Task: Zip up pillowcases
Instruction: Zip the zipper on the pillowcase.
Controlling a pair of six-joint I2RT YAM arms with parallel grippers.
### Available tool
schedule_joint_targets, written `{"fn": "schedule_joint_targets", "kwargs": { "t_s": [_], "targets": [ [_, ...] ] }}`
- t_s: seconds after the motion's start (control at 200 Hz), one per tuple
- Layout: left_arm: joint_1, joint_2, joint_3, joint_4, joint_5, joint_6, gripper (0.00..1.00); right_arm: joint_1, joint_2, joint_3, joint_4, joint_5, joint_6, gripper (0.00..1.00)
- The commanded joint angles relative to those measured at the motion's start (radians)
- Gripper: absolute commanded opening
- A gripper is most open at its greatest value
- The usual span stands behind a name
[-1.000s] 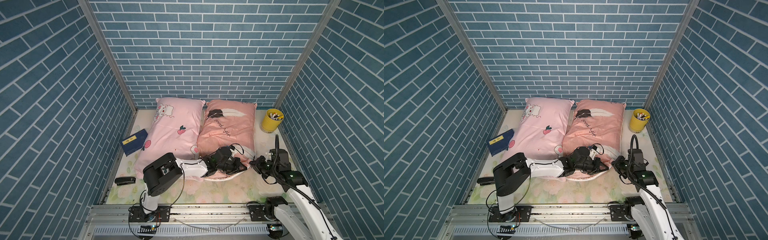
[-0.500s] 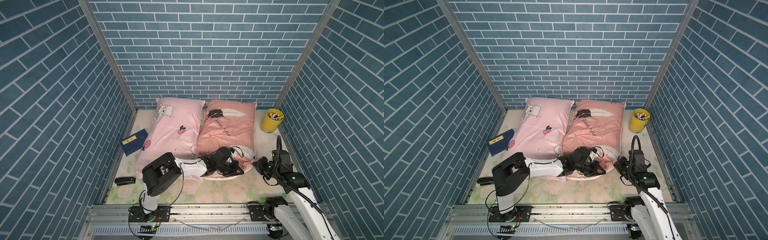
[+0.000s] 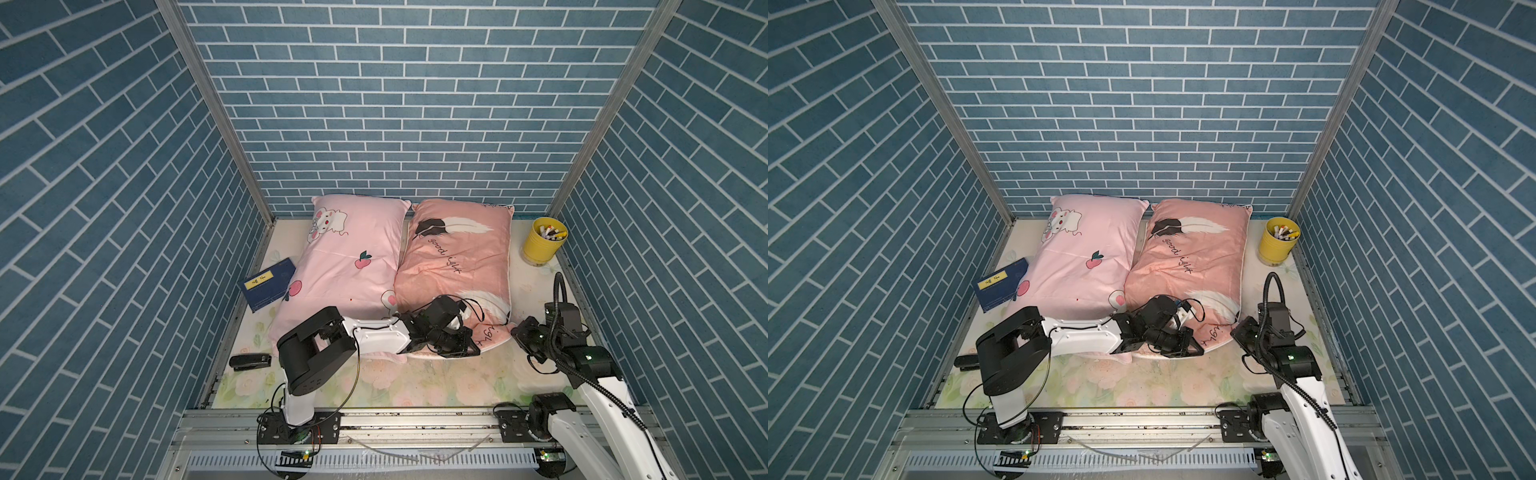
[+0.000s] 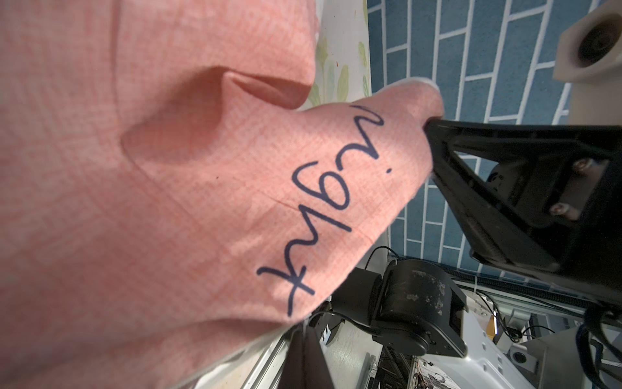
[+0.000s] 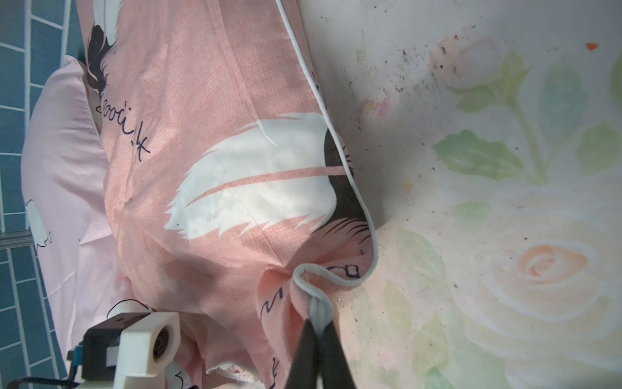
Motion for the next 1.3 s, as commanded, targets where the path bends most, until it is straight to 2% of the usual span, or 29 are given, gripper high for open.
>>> {"fn": "schedule_joint_targets", "kwargs": {
  "t_s": [0.0,0.285,0.785,1.295],
  "targets": [
    [0.006,-0.028,-0.02,-0.048,0.02,0.036,0.0,-0.012,-0.004,0.05,-0.044,0.082,-0.039,0.0],
    [0.007,-0.04,-0.05,-0.053,0.024,0.038,0.0,-0.035,0.005,0.052,-0.059,0.145,-0.082,0.0],
    [0.007,-0.045,-0.055,-0.135,0.006,0.093,0.0,-0.115,0.038,0.059,-0.006,0.144,-0.142,0.0],
    [0.016,-0.078,-0.095,-0.171,-0.006,0.111,0.0,-0.137,0.079,0.095,0.041,0.192,-0.197,0.0]
  ]
}}
